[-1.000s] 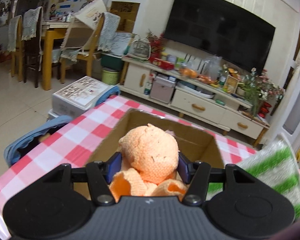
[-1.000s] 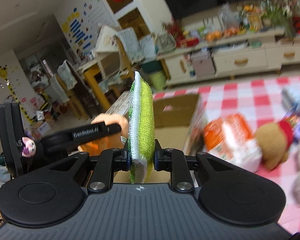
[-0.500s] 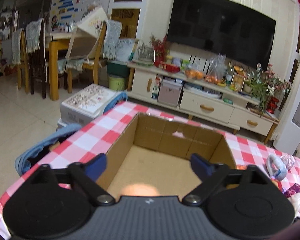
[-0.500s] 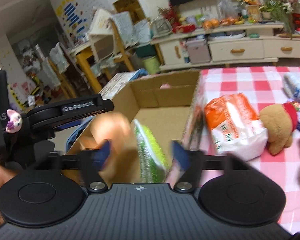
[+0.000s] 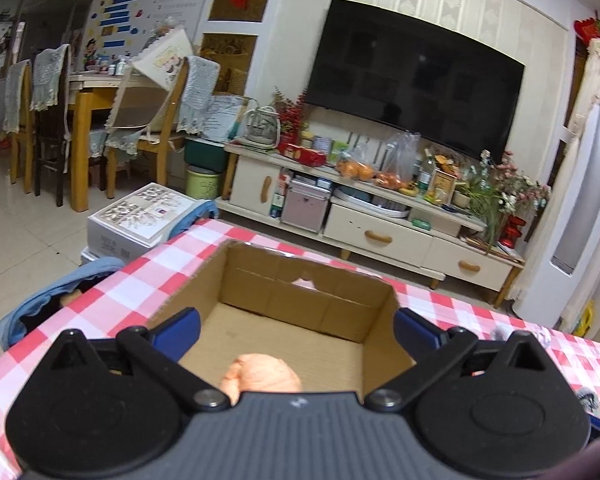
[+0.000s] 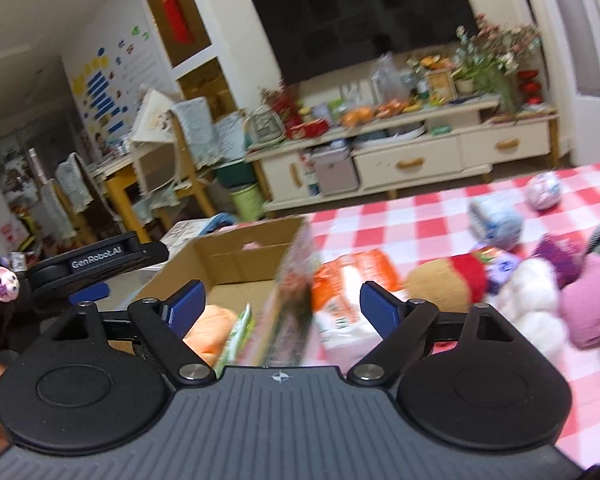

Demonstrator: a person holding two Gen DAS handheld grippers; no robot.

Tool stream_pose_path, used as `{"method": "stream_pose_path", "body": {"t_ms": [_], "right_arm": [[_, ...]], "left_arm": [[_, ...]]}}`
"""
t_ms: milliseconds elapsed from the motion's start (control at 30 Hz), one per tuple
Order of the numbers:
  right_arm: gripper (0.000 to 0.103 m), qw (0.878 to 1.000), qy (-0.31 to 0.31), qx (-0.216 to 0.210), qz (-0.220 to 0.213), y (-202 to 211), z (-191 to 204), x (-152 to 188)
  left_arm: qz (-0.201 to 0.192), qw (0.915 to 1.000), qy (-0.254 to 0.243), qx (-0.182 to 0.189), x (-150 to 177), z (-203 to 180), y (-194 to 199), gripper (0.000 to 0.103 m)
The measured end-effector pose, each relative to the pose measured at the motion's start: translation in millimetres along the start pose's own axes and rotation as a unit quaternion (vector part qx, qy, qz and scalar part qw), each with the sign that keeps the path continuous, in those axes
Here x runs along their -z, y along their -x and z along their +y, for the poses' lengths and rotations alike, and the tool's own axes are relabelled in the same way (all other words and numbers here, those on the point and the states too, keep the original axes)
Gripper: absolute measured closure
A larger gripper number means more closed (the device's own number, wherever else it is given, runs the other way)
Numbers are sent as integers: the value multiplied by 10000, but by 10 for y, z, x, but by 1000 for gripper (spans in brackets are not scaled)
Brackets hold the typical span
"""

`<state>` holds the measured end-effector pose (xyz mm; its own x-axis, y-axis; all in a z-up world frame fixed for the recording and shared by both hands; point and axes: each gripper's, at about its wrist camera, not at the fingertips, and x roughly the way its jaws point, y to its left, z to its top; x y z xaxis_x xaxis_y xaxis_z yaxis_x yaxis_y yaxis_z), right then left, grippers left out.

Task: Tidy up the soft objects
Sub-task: 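Open the left tool to drop the orange plush into the box while the right tool releases the sponge, then move the right tool to the brown fuzzy plush while the left tool approaches a white pompom plush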

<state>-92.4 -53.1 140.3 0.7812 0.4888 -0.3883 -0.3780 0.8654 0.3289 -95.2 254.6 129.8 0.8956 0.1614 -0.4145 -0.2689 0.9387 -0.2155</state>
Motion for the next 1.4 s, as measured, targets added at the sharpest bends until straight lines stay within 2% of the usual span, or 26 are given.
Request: {"method": "stream_pose_path", "body": {"t_ms": [767, 1400], "right_arm": [[0, 9944, -261, 1014, -168, 394, -591, 272], [0, 9844, -438, 1622, -523, 614, -823, 331]], "left_arm": [[-5, 9948, -744, 692, 254, -665, 86, 1], [179, 9835, -1315, 1227, 497, -1211, 108, 1]]}}
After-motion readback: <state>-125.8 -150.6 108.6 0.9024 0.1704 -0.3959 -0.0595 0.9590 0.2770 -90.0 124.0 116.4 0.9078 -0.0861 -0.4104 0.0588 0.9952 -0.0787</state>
